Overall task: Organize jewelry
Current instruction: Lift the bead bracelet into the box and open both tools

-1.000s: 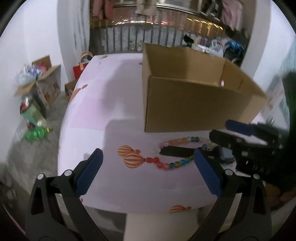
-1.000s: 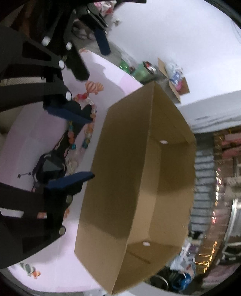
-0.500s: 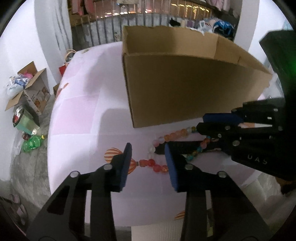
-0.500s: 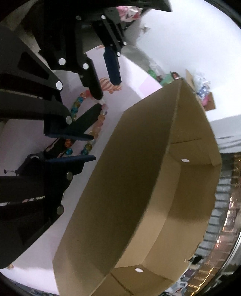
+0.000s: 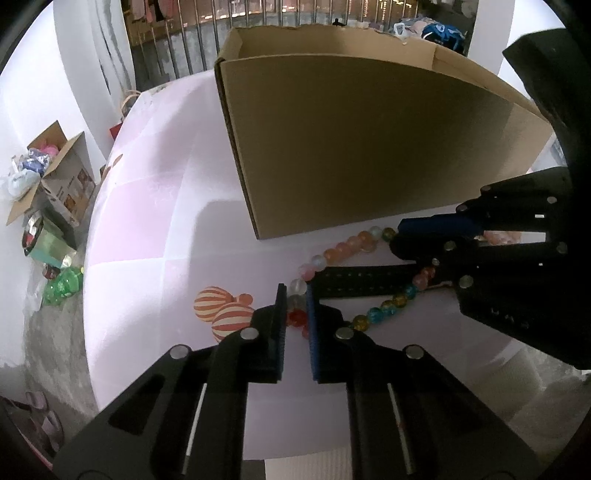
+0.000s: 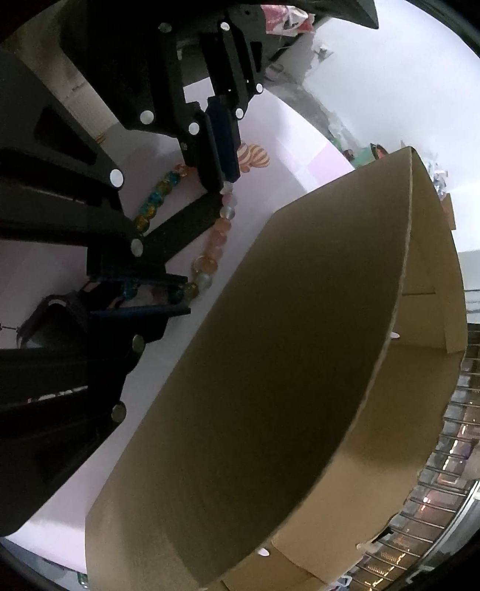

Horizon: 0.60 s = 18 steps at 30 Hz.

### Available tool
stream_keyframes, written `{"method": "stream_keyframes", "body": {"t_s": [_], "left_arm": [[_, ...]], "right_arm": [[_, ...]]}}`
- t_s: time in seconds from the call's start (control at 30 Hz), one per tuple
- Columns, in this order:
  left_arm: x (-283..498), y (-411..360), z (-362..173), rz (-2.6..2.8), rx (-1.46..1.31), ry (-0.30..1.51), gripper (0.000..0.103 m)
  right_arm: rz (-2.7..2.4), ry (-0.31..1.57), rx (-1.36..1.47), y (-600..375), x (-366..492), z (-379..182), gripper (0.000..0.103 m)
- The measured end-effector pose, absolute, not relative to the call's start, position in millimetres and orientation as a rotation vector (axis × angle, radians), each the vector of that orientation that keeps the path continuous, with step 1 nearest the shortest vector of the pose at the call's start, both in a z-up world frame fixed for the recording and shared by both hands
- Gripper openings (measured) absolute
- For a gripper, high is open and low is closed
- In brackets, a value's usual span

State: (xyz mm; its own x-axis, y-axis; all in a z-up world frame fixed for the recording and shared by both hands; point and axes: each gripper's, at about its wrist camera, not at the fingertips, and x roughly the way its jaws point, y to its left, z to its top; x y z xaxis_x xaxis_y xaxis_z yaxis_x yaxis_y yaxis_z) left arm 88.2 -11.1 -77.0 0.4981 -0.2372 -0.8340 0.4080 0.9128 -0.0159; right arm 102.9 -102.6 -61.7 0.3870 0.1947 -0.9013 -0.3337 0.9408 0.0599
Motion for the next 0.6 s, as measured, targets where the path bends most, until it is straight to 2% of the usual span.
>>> {"method": "stream_keyframes", "body": {"t_s": [0.3, 0.6], "left_arm": [[67, -8, -44, -0.404, 0.186, 0.869, 0.008], [55, 10, 43, -0.518, 0.051, 0.704, 0.008]], "right_arm": [[0.33, 1.013, -0.094, -111, 71, -22, 0.01], [0.338, 0.815, -0.061, -122, 45, 66, 0.01]]}}
